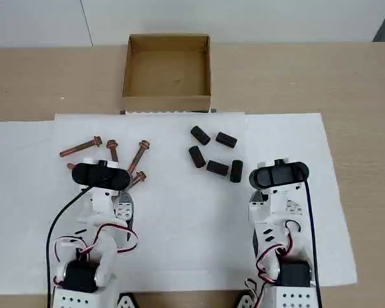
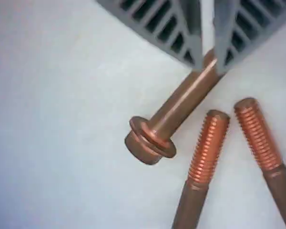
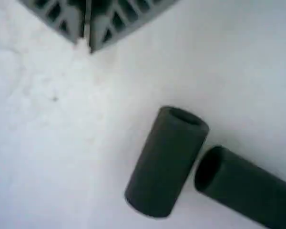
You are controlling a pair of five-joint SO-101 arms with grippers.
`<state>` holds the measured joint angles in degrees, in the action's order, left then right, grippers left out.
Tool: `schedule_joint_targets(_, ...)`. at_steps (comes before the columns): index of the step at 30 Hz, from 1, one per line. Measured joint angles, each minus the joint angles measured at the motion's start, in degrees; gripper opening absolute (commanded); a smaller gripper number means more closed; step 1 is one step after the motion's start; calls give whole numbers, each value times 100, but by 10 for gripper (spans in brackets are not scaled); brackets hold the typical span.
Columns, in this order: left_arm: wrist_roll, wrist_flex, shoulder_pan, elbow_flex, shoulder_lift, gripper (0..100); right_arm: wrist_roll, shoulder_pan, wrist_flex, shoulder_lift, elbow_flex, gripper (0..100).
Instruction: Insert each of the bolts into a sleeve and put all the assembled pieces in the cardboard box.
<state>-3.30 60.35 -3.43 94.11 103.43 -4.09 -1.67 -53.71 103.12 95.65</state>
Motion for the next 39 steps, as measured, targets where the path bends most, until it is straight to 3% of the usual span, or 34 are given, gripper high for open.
schedule_joint_targets(7,18,0,0,-97,0,9,0,-9,-105,0,-651,3)
schedule_joint_targets(17,18,308,0,-1477,-88,8,0,0,-738,9,-1749,3)
schedule_joint_targets(26,18,1213,0,-3543,-2453,9,0,-18,-1284,-387,-2646,3)
schedule_joint_targets(32,18,1582,0,-5125,-4132,9,316,-35,-1292,-1793,-3534,3)
schedule_joint_targets(39,18,2163,44,-5881,-5424,10,615,-26,-1292,-4149,-4949,3)
